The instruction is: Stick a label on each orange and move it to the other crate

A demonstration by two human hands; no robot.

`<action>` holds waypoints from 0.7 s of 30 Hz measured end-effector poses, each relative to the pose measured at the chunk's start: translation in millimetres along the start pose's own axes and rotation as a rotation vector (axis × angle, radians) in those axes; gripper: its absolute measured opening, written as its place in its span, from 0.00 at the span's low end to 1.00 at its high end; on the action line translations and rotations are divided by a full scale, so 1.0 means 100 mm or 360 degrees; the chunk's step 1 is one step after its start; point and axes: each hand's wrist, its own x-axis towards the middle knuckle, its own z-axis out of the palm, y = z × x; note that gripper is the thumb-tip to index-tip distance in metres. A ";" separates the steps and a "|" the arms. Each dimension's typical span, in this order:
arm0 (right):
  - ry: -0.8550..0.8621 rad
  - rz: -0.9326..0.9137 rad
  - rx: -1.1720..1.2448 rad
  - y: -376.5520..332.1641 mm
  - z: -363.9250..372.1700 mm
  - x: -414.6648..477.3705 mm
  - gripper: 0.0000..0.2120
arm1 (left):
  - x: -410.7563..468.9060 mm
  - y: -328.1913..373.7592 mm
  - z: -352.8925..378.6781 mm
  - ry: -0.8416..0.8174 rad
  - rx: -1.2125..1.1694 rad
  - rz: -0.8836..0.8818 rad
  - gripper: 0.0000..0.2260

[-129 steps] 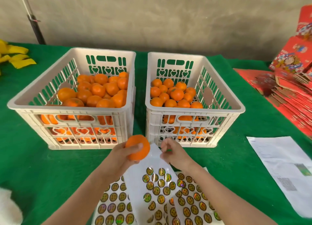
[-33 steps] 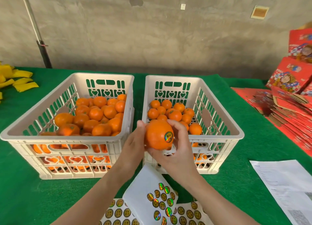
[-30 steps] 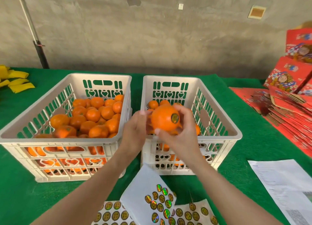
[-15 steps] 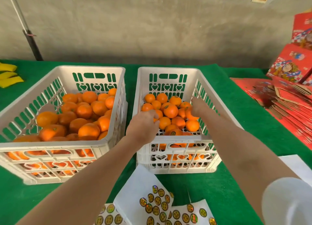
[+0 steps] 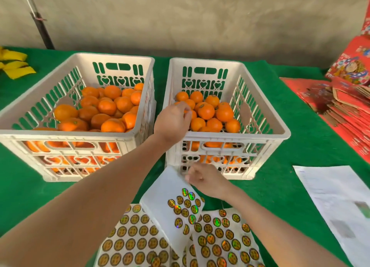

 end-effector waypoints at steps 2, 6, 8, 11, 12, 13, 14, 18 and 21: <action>-0.0151 0.0403 0.0068 0.29 0.14 0.02 0.11 | -0.11 0.06 -0.04 0.0106 -0.0154 0.0037 0.10; -0.0170 0.0661 0.0646 0.49 0.35 0.07 0.22 | -0.62 0.05 -0.10 0.0421 -0.0289 0.0173 0.07; -0.0160 0.0659 0.0687 0.44 0.41 0.11 0.22 | -0.96 -0.08 -0.07 0.0414 -0.0320 0.0074 0.05; -0.0101 0.0560 0.0740 0.34 0.39 0.12 0.14 | -1.24 -0.31 -0.01 -0.0021 -0.0322 -0.0643 0.13; -0.0088 0.0525 0.0778 0.31 0.38 0.11 0.13 | -1.28 -0.38 0.01 -0.0257 -0.0308 -0.0875 0.20; -0.0082 0.0499 0.0822 0.28 0.35 0.10 0.14 | -1.29 -0.43 0.03 -0.0468 -0.0352 -0.1055 0.24; -0.0079 0.0482 0.0862 0.25 0.32 0.08 0.14 | -1.28 -0.47 0.03 -0.0617 -0.0446 -0.1184 0.24; -0.0103 0.0442 0.1071 0.18 0.11 -0.02 0.10 | -1.26 -0.57 -0.01 -0.0705 -0.0794 -0.1283 0.02; -0.0187 0.0462 0.1306 0.21 -0.06 -0.14 0.06 | -1.24 -0.62 -0.08 -0.0722 -0.0722 -0.1269 0.02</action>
